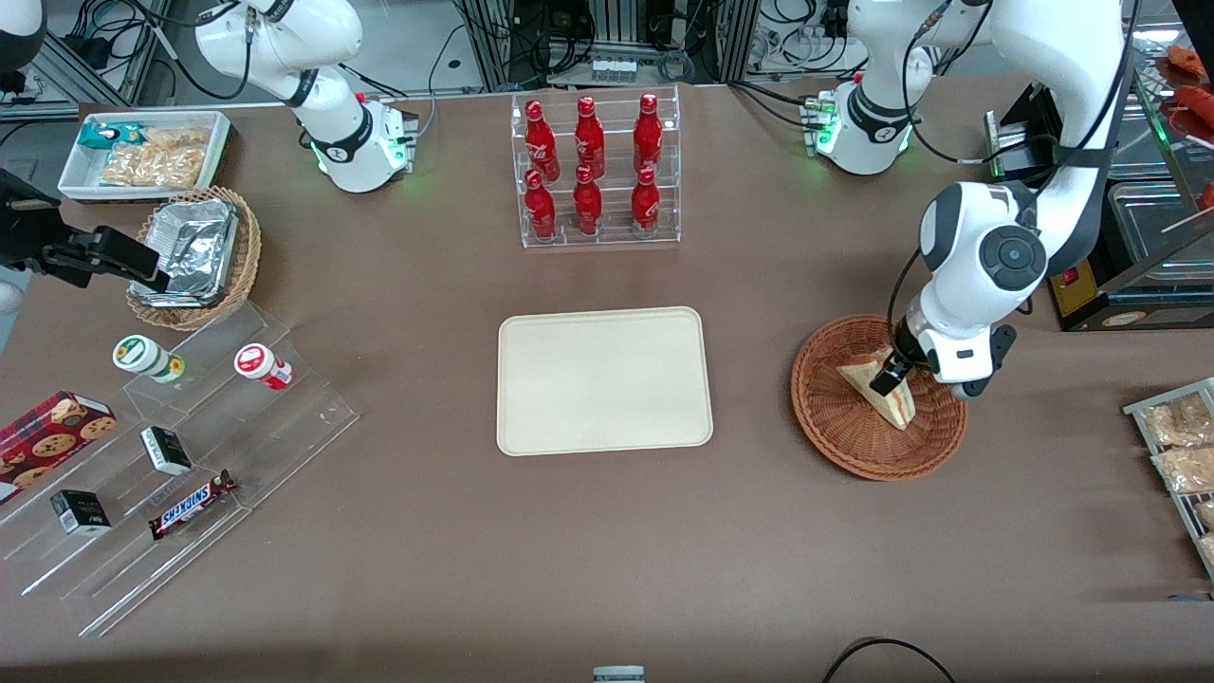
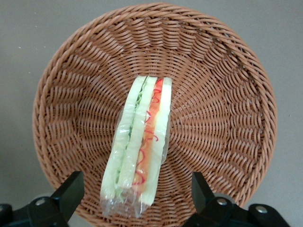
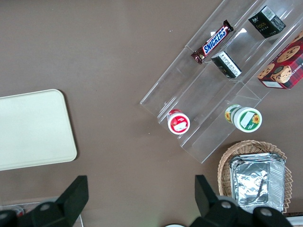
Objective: Place sandwich from basket to tray
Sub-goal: 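Lower the left gripper onto the wrapped sandwich and close on it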
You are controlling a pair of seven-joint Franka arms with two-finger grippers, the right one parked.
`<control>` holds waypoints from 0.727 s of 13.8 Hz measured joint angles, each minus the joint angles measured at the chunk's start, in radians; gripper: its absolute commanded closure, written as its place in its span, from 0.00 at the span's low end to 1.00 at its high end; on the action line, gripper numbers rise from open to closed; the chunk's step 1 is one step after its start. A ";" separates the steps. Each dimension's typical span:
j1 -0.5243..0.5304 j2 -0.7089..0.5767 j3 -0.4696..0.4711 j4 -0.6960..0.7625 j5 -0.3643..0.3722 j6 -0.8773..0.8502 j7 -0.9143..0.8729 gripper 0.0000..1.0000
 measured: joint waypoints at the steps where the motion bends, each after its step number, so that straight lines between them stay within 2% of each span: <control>1: 0.000 0.013 0.000 -0.002 0.000 0.012 -0.003 0.00; 4: 0.000 0.052 0.000 -0.006 0.000 0.049 -0.009 0.00; 5: 0.000 0.067 0.000 -0.011 0.000 0.072 -0.011 0.09; 7: 0.000 0.089 0.001 -0.017 -0.001 0.101 -0.019 0.64; 8: 0.000 0.094 0.001 -0.017 -0.001 0.102 -0.022 0.84; 10: 0.000 0.093 0.001 -0.017 -0.001 0.102 -0.022 0.90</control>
